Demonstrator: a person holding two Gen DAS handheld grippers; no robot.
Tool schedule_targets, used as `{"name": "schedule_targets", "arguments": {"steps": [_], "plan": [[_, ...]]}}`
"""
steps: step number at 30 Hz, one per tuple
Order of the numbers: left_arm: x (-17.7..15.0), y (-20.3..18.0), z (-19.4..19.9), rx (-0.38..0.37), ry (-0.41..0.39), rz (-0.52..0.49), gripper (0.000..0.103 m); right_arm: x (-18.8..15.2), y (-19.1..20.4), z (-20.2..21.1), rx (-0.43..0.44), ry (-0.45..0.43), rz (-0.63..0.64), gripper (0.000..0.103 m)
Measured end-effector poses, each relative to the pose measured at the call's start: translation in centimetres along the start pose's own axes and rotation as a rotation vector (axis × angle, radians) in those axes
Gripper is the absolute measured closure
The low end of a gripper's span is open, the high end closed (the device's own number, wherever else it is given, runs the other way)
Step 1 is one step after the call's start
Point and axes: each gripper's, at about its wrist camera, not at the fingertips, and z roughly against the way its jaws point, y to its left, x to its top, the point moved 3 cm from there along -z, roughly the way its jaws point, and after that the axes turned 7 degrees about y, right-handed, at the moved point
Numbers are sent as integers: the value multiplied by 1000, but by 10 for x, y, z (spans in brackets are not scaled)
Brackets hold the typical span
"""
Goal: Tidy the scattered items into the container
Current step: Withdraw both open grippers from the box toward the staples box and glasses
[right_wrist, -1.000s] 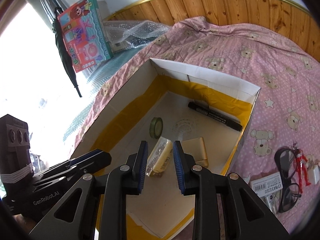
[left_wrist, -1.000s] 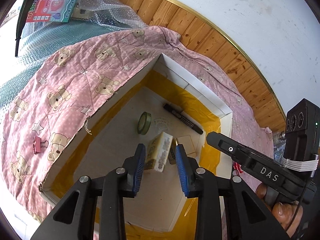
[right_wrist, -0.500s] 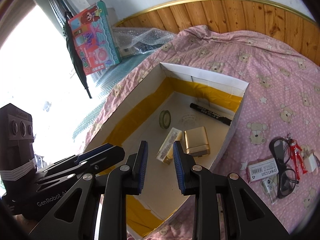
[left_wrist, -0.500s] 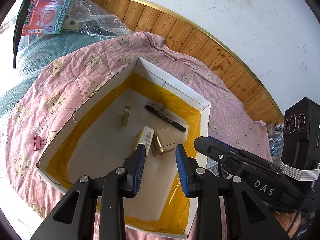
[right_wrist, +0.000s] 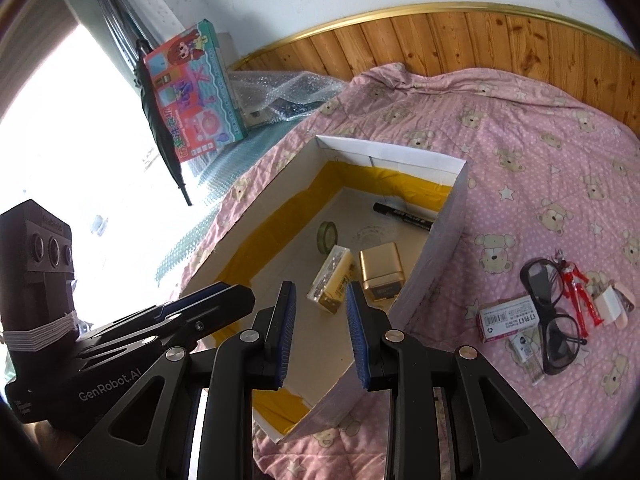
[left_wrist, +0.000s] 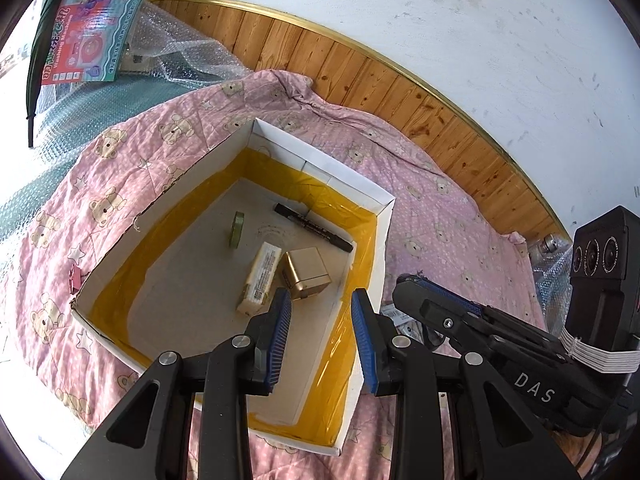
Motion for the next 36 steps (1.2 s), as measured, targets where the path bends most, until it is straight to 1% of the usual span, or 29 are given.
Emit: {"name": "schedule_targets", "arguments": {"steps": [6, 17, 36], "plan": [[-5, -16, -3, 5, 10, -22, 70, -11, -15, 15, 8, -22, -33, 74], [-18, -57, -20, 19, 49, -84, 70, -38, -62, 36, 22, -48, -124, 74], [-43, -124, -62, 38, 128, -189, 70, -79, -140, 61, 20, -73, -264, 74]]}}
